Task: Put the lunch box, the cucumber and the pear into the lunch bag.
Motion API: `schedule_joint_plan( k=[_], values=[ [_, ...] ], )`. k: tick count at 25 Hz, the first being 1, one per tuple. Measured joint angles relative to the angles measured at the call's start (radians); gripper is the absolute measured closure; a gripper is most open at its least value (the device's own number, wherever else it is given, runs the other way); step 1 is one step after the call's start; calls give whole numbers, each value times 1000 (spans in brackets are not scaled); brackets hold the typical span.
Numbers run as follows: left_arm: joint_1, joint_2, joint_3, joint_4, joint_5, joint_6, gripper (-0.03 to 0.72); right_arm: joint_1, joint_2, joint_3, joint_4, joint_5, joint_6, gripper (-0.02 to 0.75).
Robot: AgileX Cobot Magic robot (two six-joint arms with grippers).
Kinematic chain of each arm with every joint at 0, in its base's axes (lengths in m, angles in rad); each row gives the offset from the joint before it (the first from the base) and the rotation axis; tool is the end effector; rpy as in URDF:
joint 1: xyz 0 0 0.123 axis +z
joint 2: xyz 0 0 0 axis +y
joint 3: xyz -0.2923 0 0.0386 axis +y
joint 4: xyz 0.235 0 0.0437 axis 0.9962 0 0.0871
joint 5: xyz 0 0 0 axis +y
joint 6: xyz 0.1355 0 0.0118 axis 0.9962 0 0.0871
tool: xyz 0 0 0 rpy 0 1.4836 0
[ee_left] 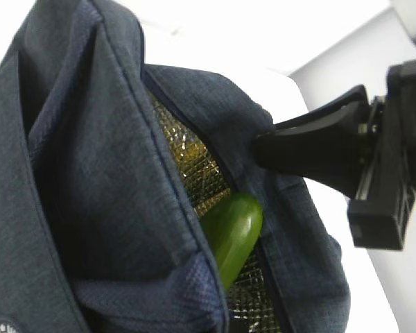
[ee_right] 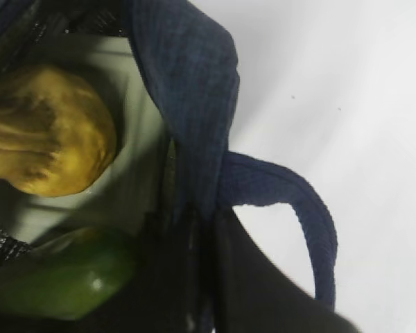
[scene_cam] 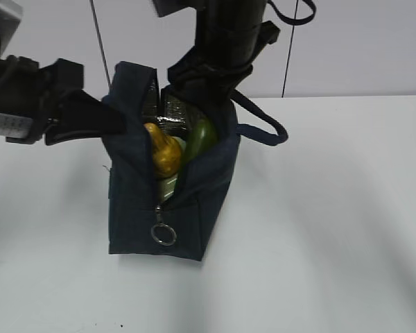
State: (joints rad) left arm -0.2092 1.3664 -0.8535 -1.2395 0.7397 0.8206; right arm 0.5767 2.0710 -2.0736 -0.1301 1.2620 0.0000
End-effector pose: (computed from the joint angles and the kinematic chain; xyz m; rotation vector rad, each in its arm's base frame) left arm 0.2596 -0.1438 0.2712 0.2538 2.2911 -1.0597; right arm 0.3961 0.2376 0.2810 -0.7933 2.6048 -0.0161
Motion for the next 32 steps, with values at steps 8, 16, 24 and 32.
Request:
schedule_joint_plan(
  k=[8,16,24,32],
  values=[
    [-182,128,-17,-64,-109,1,704,-109,-56,182,-25,-6,7,731],
    [-200,207,-22,-108,-123,2,704,-128,-57,198,-18,-16,-22,711],
    [-200,207,-22,-116,-127,3,704,-128,-58,198,8,-17,-39,286],
    [-200,207,-22,-116,-127,3,704,-128,-118,198,96,-17,-74,245]
  ],
)
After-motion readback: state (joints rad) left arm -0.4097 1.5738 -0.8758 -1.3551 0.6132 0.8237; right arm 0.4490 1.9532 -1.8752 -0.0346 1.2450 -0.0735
